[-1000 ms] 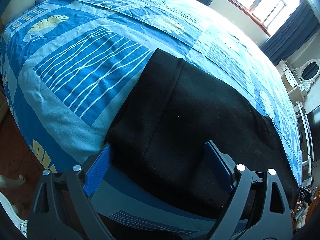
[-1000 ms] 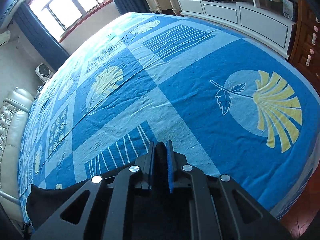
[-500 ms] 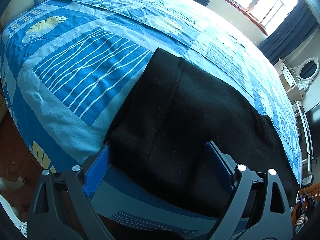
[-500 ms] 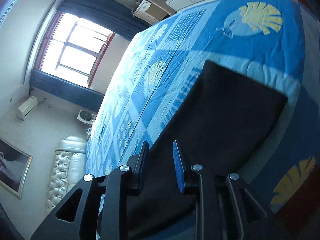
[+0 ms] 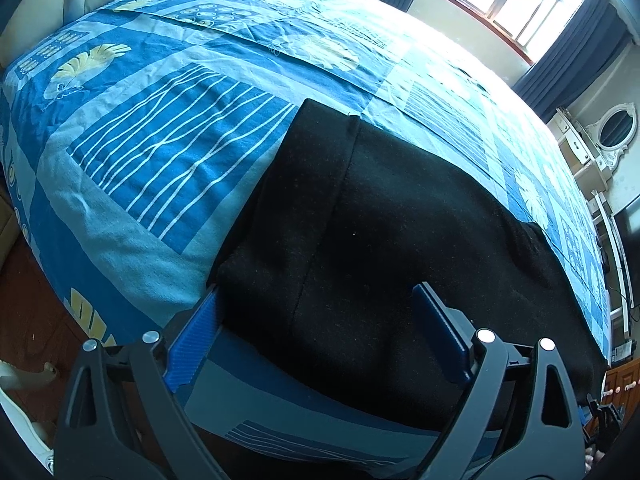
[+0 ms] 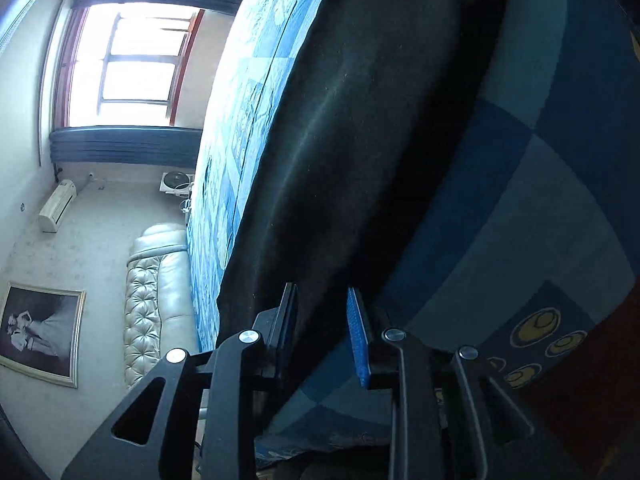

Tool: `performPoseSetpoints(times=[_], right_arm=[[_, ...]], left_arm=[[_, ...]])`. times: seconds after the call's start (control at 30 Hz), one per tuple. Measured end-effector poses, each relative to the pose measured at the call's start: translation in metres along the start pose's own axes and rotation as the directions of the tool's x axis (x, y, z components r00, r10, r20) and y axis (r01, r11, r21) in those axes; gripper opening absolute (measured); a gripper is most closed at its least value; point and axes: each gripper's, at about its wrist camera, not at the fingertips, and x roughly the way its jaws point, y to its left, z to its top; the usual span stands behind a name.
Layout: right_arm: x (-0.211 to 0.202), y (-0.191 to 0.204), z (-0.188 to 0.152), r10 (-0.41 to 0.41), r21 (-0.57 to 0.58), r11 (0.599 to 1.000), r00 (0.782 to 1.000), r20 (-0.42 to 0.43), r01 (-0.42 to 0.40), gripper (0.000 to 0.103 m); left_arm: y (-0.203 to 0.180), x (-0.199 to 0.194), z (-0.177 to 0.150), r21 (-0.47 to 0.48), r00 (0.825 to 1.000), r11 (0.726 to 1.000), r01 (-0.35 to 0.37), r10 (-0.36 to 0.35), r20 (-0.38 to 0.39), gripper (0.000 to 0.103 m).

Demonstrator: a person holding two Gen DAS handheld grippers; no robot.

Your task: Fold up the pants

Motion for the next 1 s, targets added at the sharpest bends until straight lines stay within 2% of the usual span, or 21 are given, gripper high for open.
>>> performPoseSetpoints(times=[0.07,0.2,0.23,0.33,0.37,0.53,0.73,0.83,0.9,0.93,1.0], right_arm=[[0.003,-0.002,0.0,0.02,0.025,0.999,1.0,0.005,-0.02,0.034],[0.004,0.005,-0.009,0.005,0.009,1.0,0.999,0.039,-0.006,0.034],[0.003,0.007,-0.012,-0.003,-0.009,1.0,0.999,0.037,0.003,0.033],[0.006,0.015,-0.016,-0.032,-0.052,0.998,0.999,0.025,0.033,0.012],[0.005,0.016,-0.018,-0.042,-0.052,0.998,0.999,0.028,0.043,0.01],[0.005,0.003,-0.018,-0.021,-0.018,1.0,1.0,0.02,0.022,0.006],[0.001,-0.003,-0.016,-0.008,-0.037,0.999,1.0,0.005,0.009,0.006],[-0.014,0.004,-0.013,-0.017,-0.074,0.997,1.0,-0.018,0.016,0.009],[-0.033,0.015,-0.005,-0.036,-0.163,0.986,0.999,-0.006,0.034,0.011],[-0.046,0.023,0.001,-0.053,-0.221,0.974,0.998,0.018,0.055,0.016],[-0.077,0.035,0.019,-0.085,-0.318,0.941,0.99,0.111,0.116,0.034]], left_arm=[[0.0,-0.001,0.0,-0.014,1.0,1.0,0.006,-0.006,-0.001,0.093],[0.001,-0.003,-0.001,-0.028,1.0,0.999,0.016,-0.016,-0.001,0.093],[0.001,-0.004,-0.001,-0.028,1.0,0.999,0.017,-0.017,0.0,0.093],[-0.001,-0.003,-0.002,-0.022,1.0,1.0,0.01,-0.01,0.001,0.093],[-0.002,-0.003,-0.002,-0.017,1.0,1.0,0.006,-0.006,0.002,0.093],[-0.004,-0.002,-0.003,0.001,1.0,1.0,-0.004,0.004,0.005,0.093],[-0.005,-0.002,-0.003,0.013,1.0,1.0,-0.014,0.014,0.012,0.093],[-0.008,-0.009,-0.002,0.023,0.999,1.0,-0.018,0.017,0.043,0.093],[-0.012,-0.014,-0.002,0.044,0.998,0.999,-0.022,0.019,0.065,0.093],[-0.015,-0.015,-0.002,0.059,0.997,0.998,-0.026,0.021,0.073,0.093],[-0.02,-0.016,-0.002,0.092,0.996,0.995,-0.037,0.029,0.087,0.093]])
